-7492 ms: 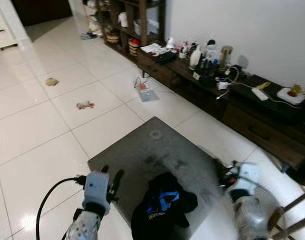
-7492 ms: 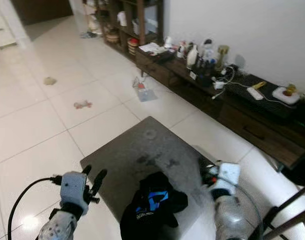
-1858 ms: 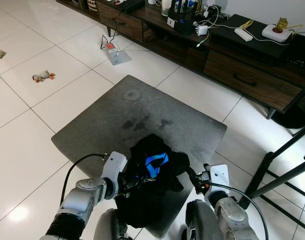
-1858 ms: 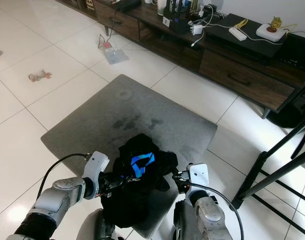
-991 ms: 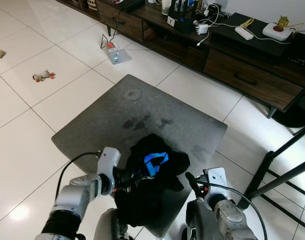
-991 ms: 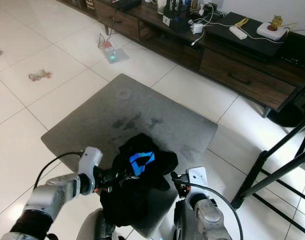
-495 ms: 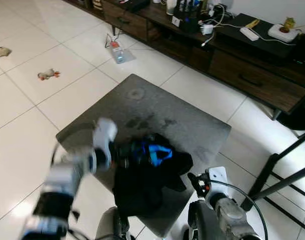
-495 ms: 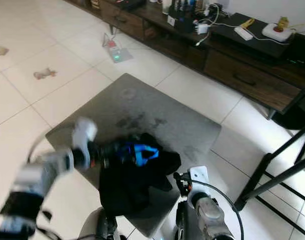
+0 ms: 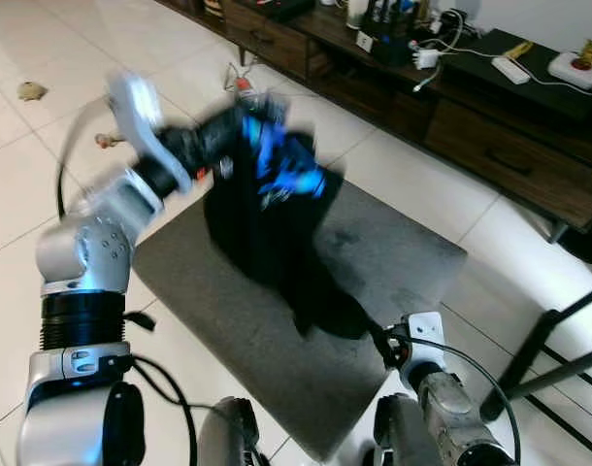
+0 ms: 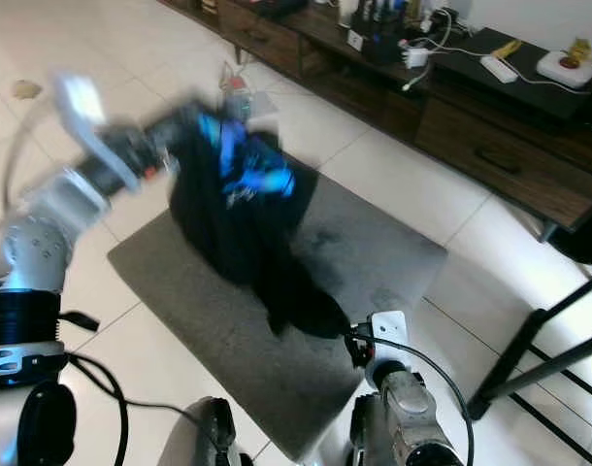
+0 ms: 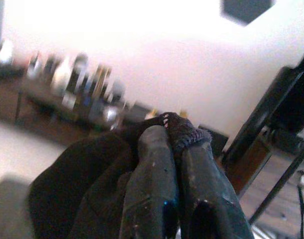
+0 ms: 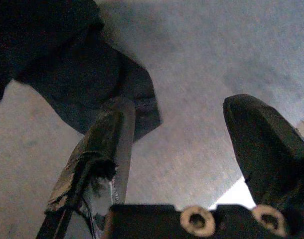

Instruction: Hang hanger

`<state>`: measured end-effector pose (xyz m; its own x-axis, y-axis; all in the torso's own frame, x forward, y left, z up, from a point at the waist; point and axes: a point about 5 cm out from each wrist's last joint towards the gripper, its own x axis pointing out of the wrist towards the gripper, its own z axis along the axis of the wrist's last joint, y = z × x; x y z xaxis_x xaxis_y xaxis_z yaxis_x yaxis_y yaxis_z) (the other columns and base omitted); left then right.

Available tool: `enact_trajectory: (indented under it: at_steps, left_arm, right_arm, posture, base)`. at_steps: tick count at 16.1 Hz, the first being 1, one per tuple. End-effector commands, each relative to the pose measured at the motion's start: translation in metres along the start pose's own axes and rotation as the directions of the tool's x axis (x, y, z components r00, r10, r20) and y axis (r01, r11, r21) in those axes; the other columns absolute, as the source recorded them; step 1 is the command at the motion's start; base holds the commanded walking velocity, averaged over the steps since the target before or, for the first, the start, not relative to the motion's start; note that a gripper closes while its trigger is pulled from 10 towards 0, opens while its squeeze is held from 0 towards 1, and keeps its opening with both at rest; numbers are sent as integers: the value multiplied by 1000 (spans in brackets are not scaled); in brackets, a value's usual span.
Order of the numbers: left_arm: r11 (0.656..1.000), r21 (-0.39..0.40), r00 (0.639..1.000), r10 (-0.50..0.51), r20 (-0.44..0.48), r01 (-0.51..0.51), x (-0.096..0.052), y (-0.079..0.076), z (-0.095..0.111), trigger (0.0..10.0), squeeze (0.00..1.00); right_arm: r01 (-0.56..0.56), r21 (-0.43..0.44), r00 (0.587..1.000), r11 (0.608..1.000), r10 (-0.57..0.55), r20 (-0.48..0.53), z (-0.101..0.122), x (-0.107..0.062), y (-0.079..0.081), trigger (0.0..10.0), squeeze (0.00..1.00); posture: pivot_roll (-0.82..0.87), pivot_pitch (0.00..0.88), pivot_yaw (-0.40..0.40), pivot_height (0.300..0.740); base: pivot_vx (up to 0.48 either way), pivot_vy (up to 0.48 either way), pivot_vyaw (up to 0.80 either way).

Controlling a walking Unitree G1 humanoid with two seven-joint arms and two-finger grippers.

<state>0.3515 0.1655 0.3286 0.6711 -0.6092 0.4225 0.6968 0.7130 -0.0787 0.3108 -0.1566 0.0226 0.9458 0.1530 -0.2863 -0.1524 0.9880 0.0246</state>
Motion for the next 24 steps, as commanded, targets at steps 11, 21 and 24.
enact_trajectory:
  at_steps: [11,21,24]
  left_arm:
    - [942,6,595,-207,-777,336,-90,-56,-174,10000,0]
    - [867,76,383,-137,-913,492,-143,-38,-154,10000,1000]
    - [875,371,541,158,-826,311,-124,-10,-151,10000,1000]
  right_arm:
    - [-27,-22,998,999,28,61,6,-3,15,10000,0]
    - [-63,-90,998,994,64,4,1,-9,12,10000,0]
    - [-98,-132,995,986,97,-7,2,-10,9,10000,0]
  posture:
    - [5,202,40,597]
    - [9,234,41,597]
    - [15,237,44,597]
  base:
    - [0,0,0]
    - [0,0,0]
    - [0,0,0]
